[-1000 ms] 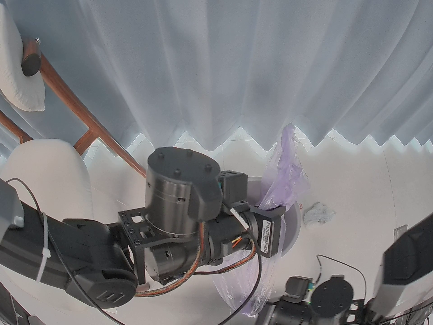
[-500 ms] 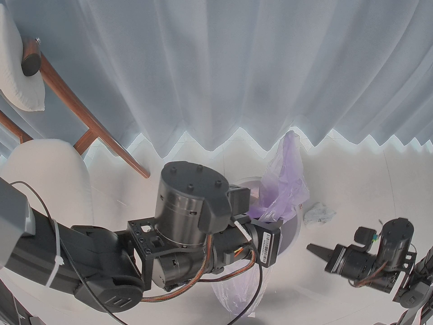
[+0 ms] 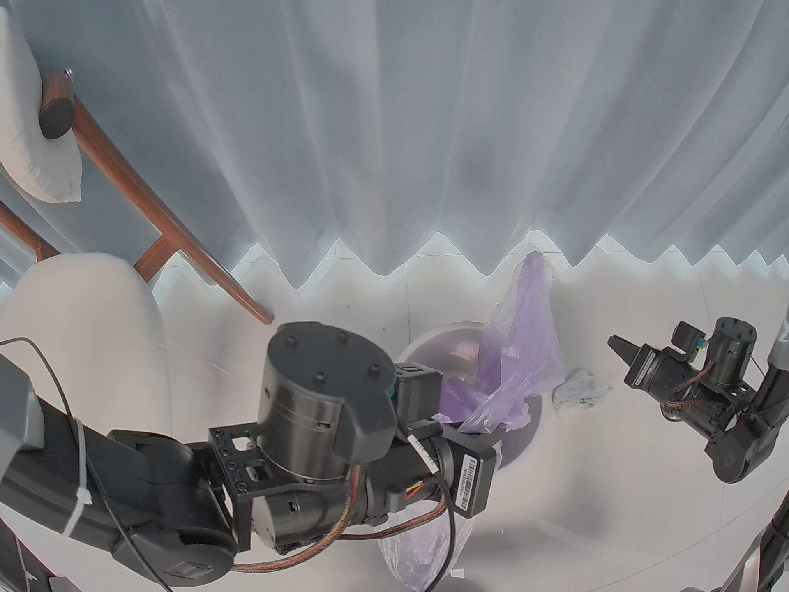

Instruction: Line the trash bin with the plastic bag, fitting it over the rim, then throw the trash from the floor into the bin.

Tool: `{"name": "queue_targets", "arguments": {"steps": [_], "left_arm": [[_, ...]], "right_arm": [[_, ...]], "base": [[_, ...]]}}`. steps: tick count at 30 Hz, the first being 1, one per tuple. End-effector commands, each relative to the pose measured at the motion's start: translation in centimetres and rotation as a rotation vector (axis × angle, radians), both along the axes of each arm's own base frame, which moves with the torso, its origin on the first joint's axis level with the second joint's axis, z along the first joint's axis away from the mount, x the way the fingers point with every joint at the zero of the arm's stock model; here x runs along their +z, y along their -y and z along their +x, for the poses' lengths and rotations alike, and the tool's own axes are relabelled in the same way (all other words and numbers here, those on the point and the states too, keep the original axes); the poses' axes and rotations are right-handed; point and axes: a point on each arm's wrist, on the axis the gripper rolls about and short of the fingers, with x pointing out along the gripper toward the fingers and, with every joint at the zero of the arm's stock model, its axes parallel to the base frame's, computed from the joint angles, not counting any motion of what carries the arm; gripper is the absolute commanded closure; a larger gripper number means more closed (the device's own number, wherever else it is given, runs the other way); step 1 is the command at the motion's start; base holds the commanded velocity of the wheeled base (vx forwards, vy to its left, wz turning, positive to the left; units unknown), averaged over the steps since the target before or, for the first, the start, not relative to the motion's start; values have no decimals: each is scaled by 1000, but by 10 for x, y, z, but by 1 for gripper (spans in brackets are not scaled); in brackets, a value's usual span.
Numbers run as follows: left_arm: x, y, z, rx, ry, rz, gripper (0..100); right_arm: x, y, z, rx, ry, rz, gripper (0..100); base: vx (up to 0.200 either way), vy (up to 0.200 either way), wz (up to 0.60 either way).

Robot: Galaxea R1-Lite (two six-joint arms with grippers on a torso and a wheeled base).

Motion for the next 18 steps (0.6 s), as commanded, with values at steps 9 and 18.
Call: {"name": "queue_targets", "arguments": {"steps": [9,18], "left_arm": [[-1,-18,-10,7,-9,2,100],[-9,-22,-11,16,-26,33,100]], "right_arm": [[-45,-76,44,321,69,-126,100],[-50,-127,17,464,36,-135,100]], "base": [[0,0,0],[0,0,0]]}}
